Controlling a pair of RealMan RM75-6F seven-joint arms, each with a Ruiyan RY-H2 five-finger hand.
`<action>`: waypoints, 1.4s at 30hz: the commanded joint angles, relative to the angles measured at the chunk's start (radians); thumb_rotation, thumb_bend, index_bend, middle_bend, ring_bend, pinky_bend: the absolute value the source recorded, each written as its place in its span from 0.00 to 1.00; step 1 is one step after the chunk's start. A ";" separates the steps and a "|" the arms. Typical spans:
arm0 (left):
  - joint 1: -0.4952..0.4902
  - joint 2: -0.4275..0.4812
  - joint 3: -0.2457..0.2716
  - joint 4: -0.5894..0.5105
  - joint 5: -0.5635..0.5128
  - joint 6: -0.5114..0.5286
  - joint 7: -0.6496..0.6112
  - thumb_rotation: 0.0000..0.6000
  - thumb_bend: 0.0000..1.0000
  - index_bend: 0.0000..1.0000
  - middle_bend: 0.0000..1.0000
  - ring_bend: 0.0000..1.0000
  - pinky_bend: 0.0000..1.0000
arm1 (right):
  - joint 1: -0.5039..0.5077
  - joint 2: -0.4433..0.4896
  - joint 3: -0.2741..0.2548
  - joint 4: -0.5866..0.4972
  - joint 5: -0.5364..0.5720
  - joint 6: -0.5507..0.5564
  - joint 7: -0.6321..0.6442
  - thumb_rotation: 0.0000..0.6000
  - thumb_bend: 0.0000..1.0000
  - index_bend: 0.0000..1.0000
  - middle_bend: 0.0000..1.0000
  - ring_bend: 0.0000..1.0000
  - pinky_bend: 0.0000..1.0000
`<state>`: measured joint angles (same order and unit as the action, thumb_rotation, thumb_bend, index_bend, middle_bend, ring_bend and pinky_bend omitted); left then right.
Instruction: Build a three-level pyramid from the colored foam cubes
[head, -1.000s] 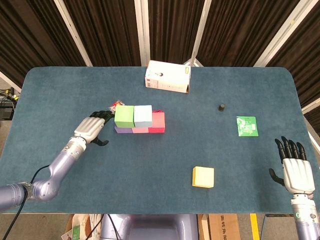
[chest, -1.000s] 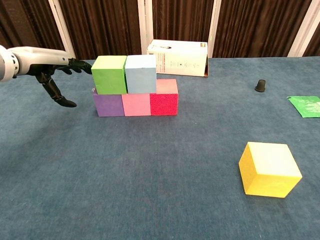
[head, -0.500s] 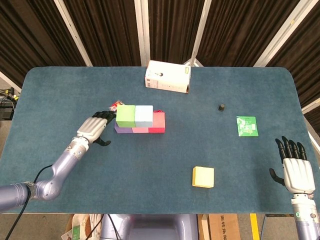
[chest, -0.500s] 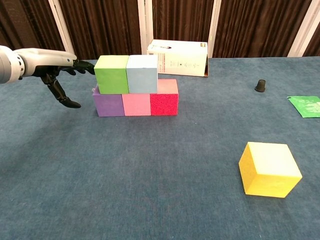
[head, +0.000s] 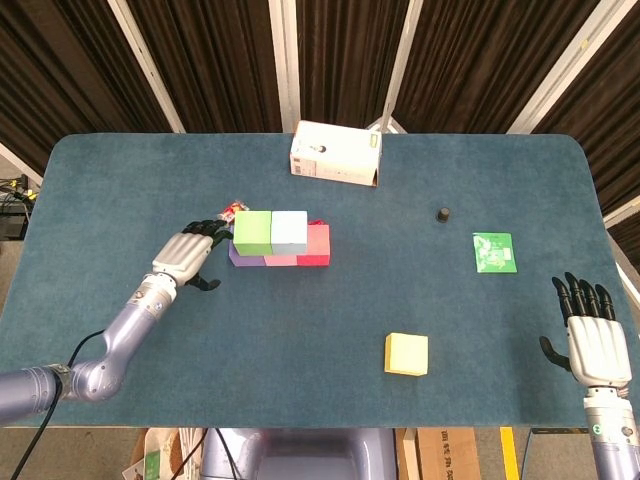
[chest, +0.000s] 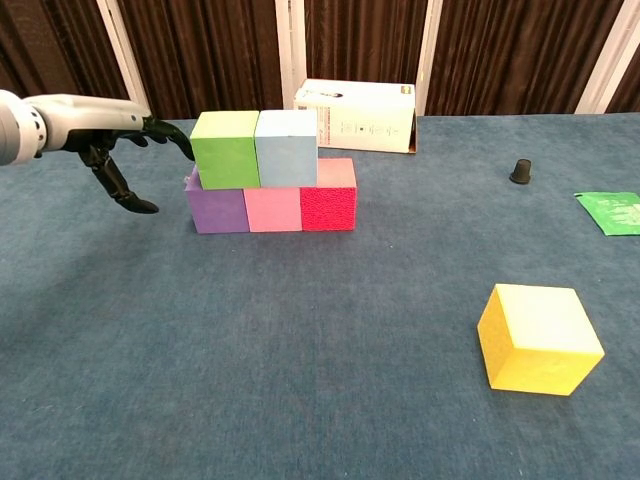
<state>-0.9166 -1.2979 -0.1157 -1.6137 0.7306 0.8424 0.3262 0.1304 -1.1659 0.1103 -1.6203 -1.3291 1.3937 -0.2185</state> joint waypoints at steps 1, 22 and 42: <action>0.006 0.010 -0.001 -0.005 -0.001 0.006 -0.001 1.00 0.32 0.19 0.02 0.00 0.00 | 0.000 -0.001 0.000 0.001 0.000 0.001 0.000 1.00 0.32 0.05 0.01 0.00 0.00; 0.278 0.301 -0.024 -0.225 0.368 0.268 -0.328 1.00 0.32 0.18 0.01 0.00 0.00 | 0.001 0.007 -0.018 -0.012 -0.030 -0.008 0.026 1.00 0.32 0.07 0.01 0.00 0.00; 0.727 0.283 0.148 0.047 0.810 0.807 -0.626 1.00 0.32 0.14 0.00 0.00 0.00 | 0.057 0.103 -0.102 -0.140 -0.112 -0.173 0.102 1.00 0.32 0.07 0.01 0.00 0.00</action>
<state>-0.2349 -0.9841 0.0189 -1.6121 1.5114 1.5993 -0.2817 0.1757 -1.0881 0.0135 -1.7289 -1.4410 1.2402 -0.1170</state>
